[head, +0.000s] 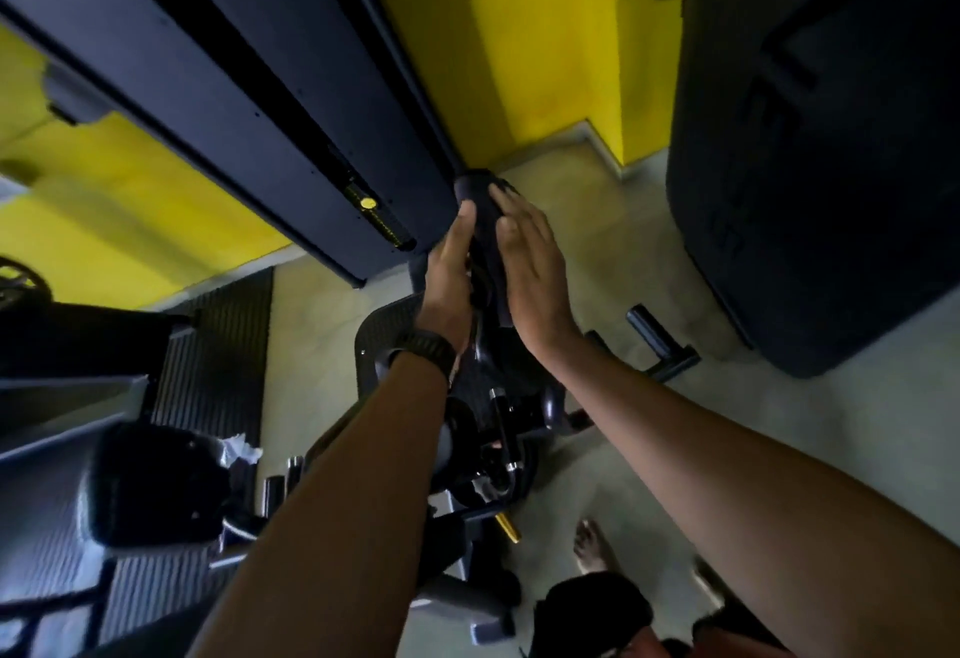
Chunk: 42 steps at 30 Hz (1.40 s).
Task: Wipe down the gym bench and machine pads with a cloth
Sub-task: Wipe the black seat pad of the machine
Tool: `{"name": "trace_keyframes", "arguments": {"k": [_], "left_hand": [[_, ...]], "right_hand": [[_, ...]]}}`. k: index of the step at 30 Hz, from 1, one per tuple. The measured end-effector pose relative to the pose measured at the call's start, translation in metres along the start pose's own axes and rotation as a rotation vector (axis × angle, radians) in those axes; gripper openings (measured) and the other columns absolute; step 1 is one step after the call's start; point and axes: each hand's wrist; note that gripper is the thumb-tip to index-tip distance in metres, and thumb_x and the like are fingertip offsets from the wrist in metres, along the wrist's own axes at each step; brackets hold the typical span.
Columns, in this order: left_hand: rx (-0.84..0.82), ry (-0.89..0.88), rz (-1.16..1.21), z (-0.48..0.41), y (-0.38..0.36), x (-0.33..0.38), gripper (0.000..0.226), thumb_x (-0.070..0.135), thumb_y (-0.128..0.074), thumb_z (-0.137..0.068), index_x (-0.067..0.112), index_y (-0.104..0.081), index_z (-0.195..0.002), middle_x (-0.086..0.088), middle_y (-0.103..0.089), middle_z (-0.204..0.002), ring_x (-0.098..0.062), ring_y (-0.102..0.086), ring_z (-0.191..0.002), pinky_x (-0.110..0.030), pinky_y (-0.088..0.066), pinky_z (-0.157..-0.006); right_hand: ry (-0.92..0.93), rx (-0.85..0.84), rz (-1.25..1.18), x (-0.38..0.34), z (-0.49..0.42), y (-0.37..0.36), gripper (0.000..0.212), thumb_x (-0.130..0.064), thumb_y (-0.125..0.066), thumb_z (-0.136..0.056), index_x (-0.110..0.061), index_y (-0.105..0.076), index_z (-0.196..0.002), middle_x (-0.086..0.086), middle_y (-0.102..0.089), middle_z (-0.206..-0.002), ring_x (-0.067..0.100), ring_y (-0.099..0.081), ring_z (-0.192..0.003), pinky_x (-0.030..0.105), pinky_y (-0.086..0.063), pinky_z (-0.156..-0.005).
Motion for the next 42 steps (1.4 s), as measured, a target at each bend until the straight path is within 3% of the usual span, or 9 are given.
{"name": "trace_keyframes", "arguments": {"k": [6, 10, 14, 17, 21, 28, 34, 38, 42], "left_hand": [[0.201, -0.199, -0.011, 0.074, -0.006, 0.048, 0.032, 0.030, -0.069, -0.094, 0.002, -0.068, -0.109, -0.009, -0.076, -0.098, -0.019, -0.074, -0.090, -0.029, -0.058, -0.074], [0.344, -0.262, 0.015, 0.123, -0.005, 0.059, 0.030, 0.033, -0.068, -0.089, 0.007, -0.068, -0.104, -0.015, -0.075, -0.104, -0.030, -0.073, -0.100, -0.043, -0.059, -0.087], [0.533, -0.346, 0.011, 0.183, 0.016, 0.067, 0.015, 0.022, -0.058, -0.102, 0.015, -0.068, -0.093, 0.004, -0.075, -0.082, -0.014, -0.072, -0.084, -0.035, -0.058, -0.080], [0.700, -0.441, -0.145, 0.235, 0.039, 0.080, 0.017, 0.031, -0.057, -0.102, 0.020, -0.068, -0.093, 0.006, -0.074, -0.086, -0.012, -0.070, -0.086, -0.039, -0.057, -0.084], [0.961, -0.565, -0.392, 0.301, 0.071, 0.096, 0.030, 0.050, -0.052, -0.091, 0.022, -0.063, -0.090, -0.002, -0.069, -0.092, -0.019, -0.066, -0.091, -0.047, -0.053, -0.084], [1.189, -0.689, -0.371, 0.448, 0.142, 0.077, 0.050, 0.059, -0.046, -0.090, 0.015, -0.066, -0.105, 0.002, -0.071, -0.096, -0.016, -0.065, -0.095, -0.047, -0.053, -0.087], [1.261, -0.667, -0.383, 0.569, 0.215, 0.055, 0.033, 0.049, -0.051, -0.094, 0.022, -0.066, -0.104, 0.005, -0.070, -0.091, -0.011, -0.065, -0.087, -0.043, -0.054, -0.081], [1.287, -0.620, -0.369, 0.629, 0.259, 0.034, 0.018, 0.044, -0.052, -0.100, 0.031, -0.064, -0.098, 0.007, -0.071, -0.088, -0.009, -0.066, -0.084, -0.038, -0.055, -0.075], [1.287, -0.596, -0.340, 0.666, 0.298, 0.022, 0.011, 0.035, -0.055, -0.104, 0.033, -0.064, -0.099, 0.007, -0.071, -0.089, -0.003, -0.065, -0.081, -0.021, -0.052, -0.069]], "right_hand": [[0.099, -0.111, 0.084, -0.065, 0.017, 0.010, 0.073, -0.058, -0.050, -0.092, -0.013, -0.043, -0.149, 0.007, -0.042, -0.150, 0.018, -0.043, -0.138, 0.039, -0.040, -0.114], [-0.022, -0.267, -0.022, -0.091, 0.043, 0.011, 0.087, -0.070, -0.062, -0.082, -0.021, -0.044, -0.151, 0.000, -0.059, -0.141, 0.011, -0.058, -0.126, 0.041, -0.052, -0.103], [0.025, -0.430, -0.063, -0.121, 0.080, -0.010, 0.072, -0.063, -0.066, -0.083, -0.027, -0.052, -0.144, -0.005, -0.067, -0.128, 0.010, -0.064, -0.116, 0.044, -0.055, -0.098], [0.068, -0.496, -0.163, -0.153, 0.117, -0.040, 0.058, -0.054, -0.070, -0.085, -0.022, -0.059, -0.133, -0.002, -0.070, -0.120, 0.014, -0.067, -0.111, 0.046, -0.056, -0.095], [0.124, -0.543, -0.295, -0.199, 0.171, -0.073, 0.044, -0.024, -0.072, -0.094, -0.009, -0.055, -0.133, 0.005, -0.068, -0.117, 0.011, -0.067, -0.105, 0.025, -0.054, -0.085], [0.263, -0.595, -0.345, -0.259, 0.323, -0.133, 0.051, -0.034, -0.067, -0.093, -0.009, -0.052, -0.136, -0.017, -0.064, -0.110, -0.008, -0.062, -0.100, 0.015, -0.050, -0.084], [0.253, -0.698, -0.360, -0.282, 0.450, -0.184, 0.043, -0.036, -0.066, -0.095, -0.015, -0.055, -0.131, -0.012, -0.069, -0.112, 0.002, -0.066, -0.104, 0.024, -0.056, -0.087], [0.209, -0.821, -0.313, -0.285, 0.514, -0.214, 0.057, -0.050, -0.065, -0.091, -0.017, -0.052, -0.135, -0.002, -0.070, -0.116, 0.010, -0.069, -0.103, 0.036, -0.060, -0.084], [0.234, -0.851, -0.296, -0.283, 0.555, -0.248, 0.051, -0.043, -0.065, -0.095, -0.020, -0.051, -0.137, -0.008, -0.067, -0.117, 0.002, -0.067, -0.102, 0.032, -0.060, -0.085]]}}
Point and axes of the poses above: each hand's wrist, its own z-axis away from the middle knuckle, its own y-axis out of the back of the hand, x = y × z
